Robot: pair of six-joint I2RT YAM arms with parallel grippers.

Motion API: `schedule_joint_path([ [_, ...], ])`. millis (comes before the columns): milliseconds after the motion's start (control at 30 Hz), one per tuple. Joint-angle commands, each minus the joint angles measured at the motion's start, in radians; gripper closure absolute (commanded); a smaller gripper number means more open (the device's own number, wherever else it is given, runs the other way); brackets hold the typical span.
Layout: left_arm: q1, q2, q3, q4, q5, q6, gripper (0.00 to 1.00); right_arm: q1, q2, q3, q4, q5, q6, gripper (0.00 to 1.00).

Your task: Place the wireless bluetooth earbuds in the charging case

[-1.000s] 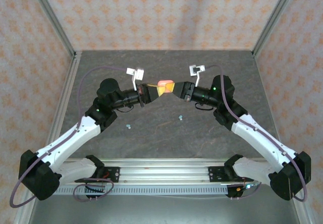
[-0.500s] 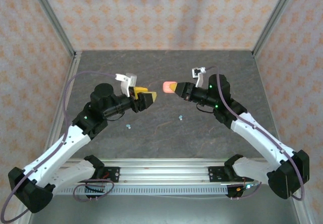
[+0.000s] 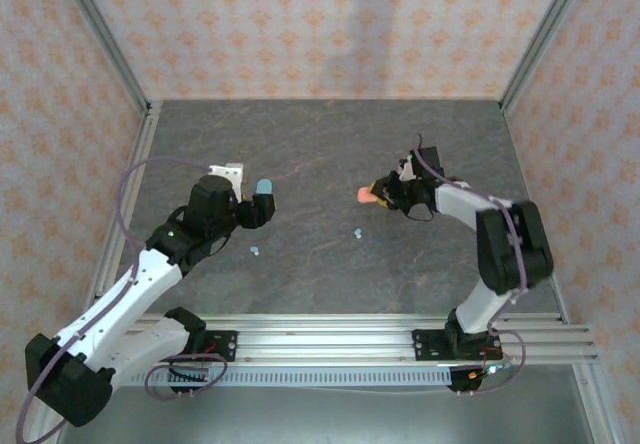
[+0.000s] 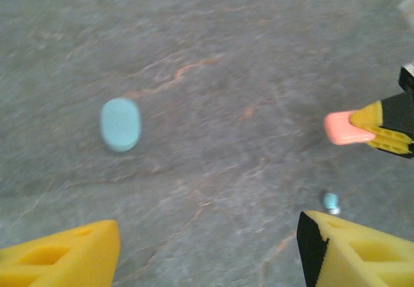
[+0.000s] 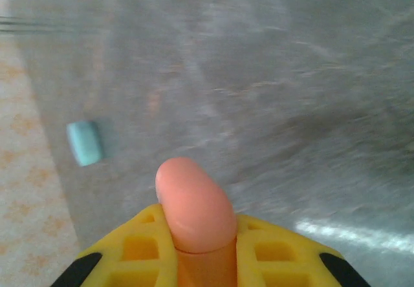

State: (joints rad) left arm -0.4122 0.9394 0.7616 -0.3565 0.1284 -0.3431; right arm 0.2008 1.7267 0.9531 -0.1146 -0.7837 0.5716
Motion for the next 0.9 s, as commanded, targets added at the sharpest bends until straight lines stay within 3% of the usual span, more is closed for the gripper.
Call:
schedule_joint_path([
  [0,0.058,0.013,-0.035,-0.021,-0.045,-0.040,0.26,-0.012,0.083,0.093,-0.043,-0.075,-0.072,0.81],
  [200,0.161,0.132,-0.031,-0.045,-0.020,-0.057,0.23,-0.012,0.162,0.162,-0.143,-0.052,-0.130,0.77],
  [300,0.184,0.232,0.017,-0.059,-0.004,-0.020,0.23,-0.012,0.165,0.187,-0.224,-0.016,-0.176,0.68],
  [467,0.185,0.406,0.149,-0.118,-0.070,0.095,0.19,-0.012,0.135,0.227,-0.369,0.068,-0.263,0.53],
  [567,0.184,0.502,0.229,-0.139,-0.073,0.137,0.18,-0.012,0.105,0.242,-0.425,0.108,-0.291,0.49],
  [867,0.185,0.757,0.461,-0.224,-0.047,0.219,0.14,-0.012,-0.047,0.226,-0.459,0.165,-0.295,0.47],
])
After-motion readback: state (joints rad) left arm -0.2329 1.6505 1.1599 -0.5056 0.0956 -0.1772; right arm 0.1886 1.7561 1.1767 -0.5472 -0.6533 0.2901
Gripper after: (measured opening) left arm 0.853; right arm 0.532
